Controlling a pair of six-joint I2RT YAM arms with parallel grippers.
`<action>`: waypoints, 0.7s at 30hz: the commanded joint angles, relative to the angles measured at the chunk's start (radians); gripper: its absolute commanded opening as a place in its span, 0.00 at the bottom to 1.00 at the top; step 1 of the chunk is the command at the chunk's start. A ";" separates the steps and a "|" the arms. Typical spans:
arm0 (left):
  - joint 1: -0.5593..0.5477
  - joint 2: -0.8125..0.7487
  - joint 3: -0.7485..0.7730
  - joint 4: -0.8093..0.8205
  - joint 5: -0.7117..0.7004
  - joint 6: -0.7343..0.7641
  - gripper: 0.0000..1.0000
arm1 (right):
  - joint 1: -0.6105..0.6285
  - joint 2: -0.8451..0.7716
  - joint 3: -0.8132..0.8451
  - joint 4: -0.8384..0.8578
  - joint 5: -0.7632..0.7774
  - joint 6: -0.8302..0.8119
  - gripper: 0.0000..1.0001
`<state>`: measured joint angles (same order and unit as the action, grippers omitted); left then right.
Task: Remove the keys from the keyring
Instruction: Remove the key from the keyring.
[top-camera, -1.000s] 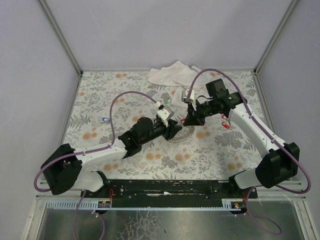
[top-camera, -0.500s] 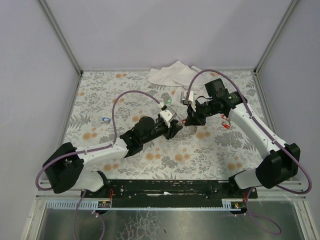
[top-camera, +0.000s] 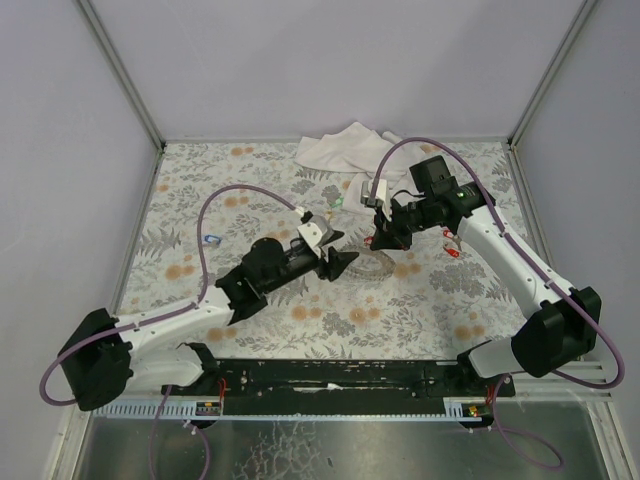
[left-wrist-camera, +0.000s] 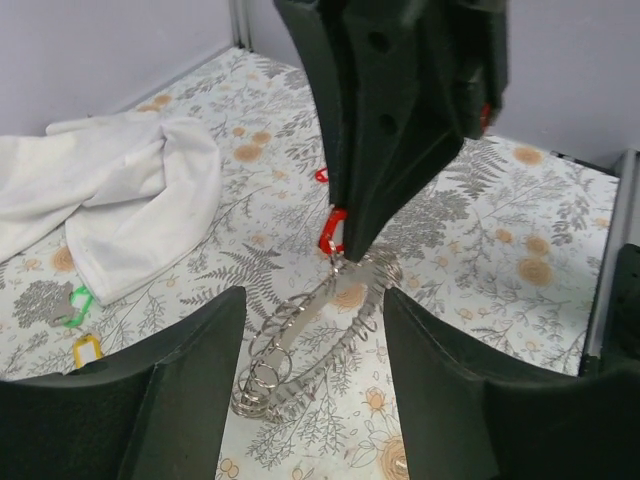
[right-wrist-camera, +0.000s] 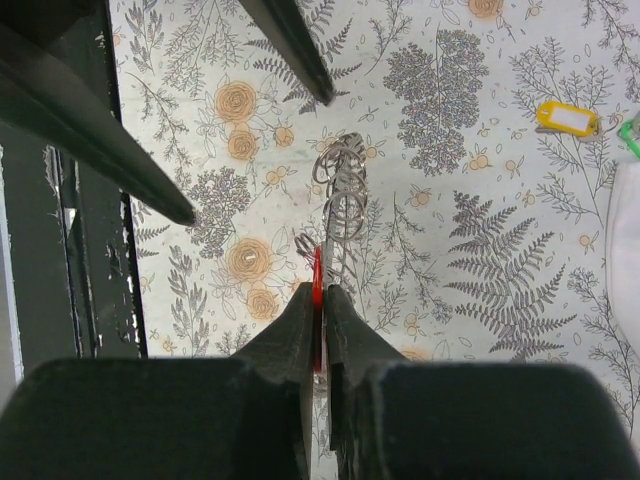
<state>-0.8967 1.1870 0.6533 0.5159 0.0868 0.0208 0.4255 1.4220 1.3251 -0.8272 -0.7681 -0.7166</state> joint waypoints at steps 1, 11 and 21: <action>-0.004 -0.056 -0.058 0.083 0.089 0.008 0.57 | 0.008 -0.028 0.051 0.025 -0.023 0.026 0.00; -0.032 0.018 -0.092 0.276 0.102 -0.134 0.43 | 0.008 -0.022 0.050 0.028 -0.022 0.031 0.00; -0.054 0.077 -0.102 0.323 -0.016 -0.125 0.45 | 0.008 -0.022 0.046 0.028 -0.030 0.032 0.00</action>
<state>-0.9428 1.2377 0.5552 0.7433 0.1425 -0.1116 0.4255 1.4220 1.3254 -0.8253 -0.7692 -0.6975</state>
